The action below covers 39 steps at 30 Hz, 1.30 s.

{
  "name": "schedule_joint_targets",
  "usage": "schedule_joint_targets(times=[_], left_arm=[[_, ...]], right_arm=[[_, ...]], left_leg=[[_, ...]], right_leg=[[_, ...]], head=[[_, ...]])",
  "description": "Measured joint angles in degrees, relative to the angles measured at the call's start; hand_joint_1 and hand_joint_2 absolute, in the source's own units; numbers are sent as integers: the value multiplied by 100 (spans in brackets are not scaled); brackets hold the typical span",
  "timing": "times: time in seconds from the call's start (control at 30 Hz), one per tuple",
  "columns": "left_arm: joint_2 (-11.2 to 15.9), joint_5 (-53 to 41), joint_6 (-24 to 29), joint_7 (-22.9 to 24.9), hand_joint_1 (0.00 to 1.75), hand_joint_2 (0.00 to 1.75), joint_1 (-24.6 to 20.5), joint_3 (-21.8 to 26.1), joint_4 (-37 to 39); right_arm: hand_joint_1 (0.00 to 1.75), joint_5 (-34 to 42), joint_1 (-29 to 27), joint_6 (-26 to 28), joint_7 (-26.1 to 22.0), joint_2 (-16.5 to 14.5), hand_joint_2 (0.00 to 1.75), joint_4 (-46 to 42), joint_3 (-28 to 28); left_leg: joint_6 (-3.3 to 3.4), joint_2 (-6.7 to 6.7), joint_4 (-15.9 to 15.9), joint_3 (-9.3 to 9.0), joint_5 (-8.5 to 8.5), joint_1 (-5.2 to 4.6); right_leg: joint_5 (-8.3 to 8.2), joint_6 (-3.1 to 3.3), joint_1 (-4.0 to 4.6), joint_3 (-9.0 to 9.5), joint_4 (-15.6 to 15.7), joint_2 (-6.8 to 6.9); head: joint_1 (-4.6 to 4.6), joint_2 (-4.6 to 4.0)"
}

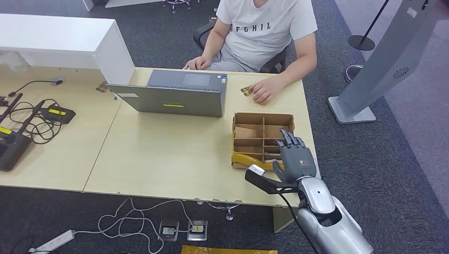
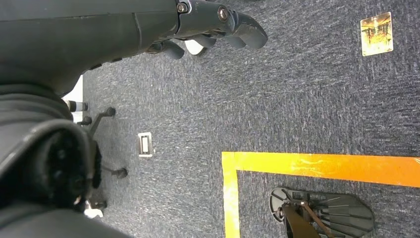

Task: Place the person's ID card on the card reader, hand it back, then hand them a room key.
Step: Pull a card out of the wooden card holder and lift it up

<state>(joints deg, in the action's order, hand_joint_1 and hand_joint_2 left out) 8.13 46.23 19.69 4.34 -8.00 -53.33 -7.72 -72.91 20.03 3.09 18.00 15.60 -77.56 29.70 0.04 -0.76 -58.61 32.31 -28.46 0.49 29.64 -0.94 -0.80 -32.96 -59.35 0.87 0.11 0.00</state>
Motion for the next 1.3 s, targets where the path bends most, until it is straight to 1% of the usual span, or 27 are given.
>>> schedule_joint_targets(times=[0.17, 0.57, 0.77, 0.93, 1.1, 1.3], left_arm=[[1, 1, -13, -11, 0, 0, 0, 0, 0], [1, 16, -21, -27, 0, 0, -1, 0, 0], [1, 18, -21, -36, 0, 0, -1, -1, 0], [1, 21, -32, -83, 0, 0, -2, -2, 0], [1, 22, -32, -85, 0, 0, -2, -2, 0], [2, 54, -30, -85, 0, 0, 0, -3, 0]], right_arm=[[175, -50, 64, 48, -45, -56, 175, 153, 2], [175, -64, 192, 424, -143, -215, 175, 614, 4], [175, -64, 203, 471, -149, -234, 175, 673, 4], [175, -63, 373, 886, -246, -412, 175, 1344, 5], [175, -63, 420, 997, -287, -463, 175, 1539, 7], [175, 4, 522, 1467, -426, -485, 175, 1700, -18]], left_leg=[[0, 0, 0, 0, 0, 0], [0, 0, 0, 0, 0, 0], [0, 0, 0, -1, 0, 0], [0, 1, 0, -5, 0, 0], [0, 10, 0, -17, 0, 0], [-1, 10, 0, -17, 7, 0]], right_leg=[[0, 0, 0, 0, 0, 0], [0, 0, 0, 1, 0, 0], [0, 0, 0, 1, 0, 0], [0, 0, 0, 4, 0, 0], [0, 0, 0, 11, 0, -5], [-9, -2, 0, 12, 0, -14]], head=[[-1, 0], [-1, 0], [-1, 0], [-1, 0], [0, 0], [0, 0]])
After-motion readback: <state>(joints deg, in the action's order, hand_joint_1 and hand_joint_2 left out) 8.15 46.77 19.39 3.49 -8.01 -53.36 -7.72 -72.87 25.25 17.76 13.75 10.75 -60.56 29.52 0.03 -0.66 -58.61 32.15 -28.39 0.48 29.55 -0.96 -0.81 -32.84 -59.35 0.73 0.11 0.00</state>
